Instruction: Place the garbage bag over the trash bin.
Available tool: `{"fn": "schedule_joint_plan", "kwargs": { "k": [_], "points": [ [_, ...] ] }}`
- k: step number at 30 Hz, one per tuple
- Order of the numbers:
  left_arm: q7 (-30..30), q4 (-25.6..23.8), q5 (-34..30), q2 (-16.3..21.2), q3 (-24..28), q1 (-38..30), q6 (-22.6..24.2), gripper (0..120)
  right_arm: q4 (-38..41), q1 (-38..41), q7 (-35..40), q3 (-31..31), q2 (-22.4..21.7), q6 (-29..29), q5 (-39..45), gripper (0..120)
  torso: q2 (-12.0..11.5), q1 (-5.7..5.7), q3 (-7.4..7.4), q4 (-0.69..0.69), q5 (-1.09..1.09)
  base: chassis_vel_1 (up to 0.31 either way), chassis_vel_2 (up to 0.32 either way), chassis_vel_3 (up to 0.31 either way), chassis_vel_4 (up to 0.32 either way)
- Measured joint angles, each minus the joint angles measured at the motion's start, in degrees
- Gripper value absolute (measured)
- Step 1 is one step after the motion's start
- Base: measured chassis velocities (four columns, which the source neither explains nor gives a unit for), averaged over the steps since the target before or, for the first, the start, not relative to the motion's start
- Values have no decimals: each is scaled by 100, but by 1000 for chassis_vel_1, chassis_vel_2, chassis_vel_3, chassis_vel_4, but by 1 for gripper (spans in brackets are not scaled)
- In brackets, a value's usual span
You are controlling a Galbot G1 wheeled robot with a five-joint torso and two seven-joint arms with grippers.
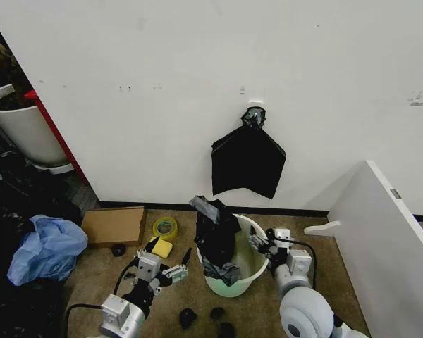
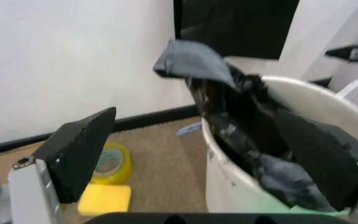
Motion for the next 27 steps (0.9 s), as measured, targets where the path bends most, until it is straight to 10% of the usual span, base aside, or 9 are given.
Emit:
{"fn": "schedule_joint_plan", "kwargs": {
  "k": [27],
  "points": [
    [167,1463,-1239,-698,1016,-1379,-687,88,-92,-595,-342,104,43,265,-903,100,0,0,0,0,0,0,0,0,0]
  ]
}}
